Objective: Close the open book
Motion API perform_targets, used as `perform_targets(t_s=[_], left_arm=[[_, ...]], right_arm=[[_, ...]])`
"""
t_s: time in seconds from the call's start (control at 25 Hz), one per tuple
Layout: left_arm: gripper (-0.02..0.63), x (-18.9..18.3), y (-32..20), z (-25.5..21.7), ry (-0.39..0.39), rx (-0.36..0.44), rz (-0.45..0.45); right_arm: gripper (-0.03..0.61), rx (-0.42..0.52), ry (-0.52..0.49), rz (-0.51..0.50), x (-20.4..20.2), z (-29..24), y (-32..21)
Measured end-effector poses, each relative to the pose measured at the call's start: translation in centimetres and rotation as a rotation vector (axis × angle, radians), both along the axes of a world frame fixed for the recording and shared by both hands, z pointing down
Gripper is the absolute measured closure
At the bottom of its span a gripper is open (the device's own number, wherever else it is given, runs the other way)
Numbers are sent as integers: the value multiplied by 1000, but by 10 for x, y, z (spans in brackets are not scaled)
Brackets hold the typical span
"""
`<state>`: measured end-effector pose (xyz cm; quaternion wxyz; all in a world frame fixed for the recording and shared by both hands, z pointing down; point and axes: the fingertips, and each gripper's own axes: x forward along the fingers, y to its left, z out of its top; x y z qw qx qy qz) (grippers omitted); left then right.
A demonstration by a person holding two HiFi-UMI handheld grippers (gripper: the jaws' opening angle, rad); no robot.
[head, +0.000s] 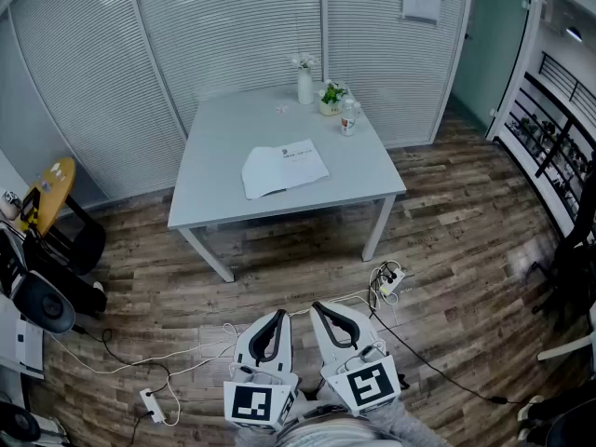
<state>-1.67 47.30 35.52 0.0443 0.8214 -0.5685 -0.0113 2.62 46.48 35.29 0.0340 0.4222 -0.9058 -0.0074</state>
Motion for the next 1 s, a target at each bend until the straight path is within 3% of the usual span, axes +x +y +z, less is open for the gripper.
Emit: perform_targets(t_s=[1.0], left_arm=[[617, 24, -6, 13, 25, -24, 11]], right_arm=[[577, -31, 22, -13, 18, 12, -7]])
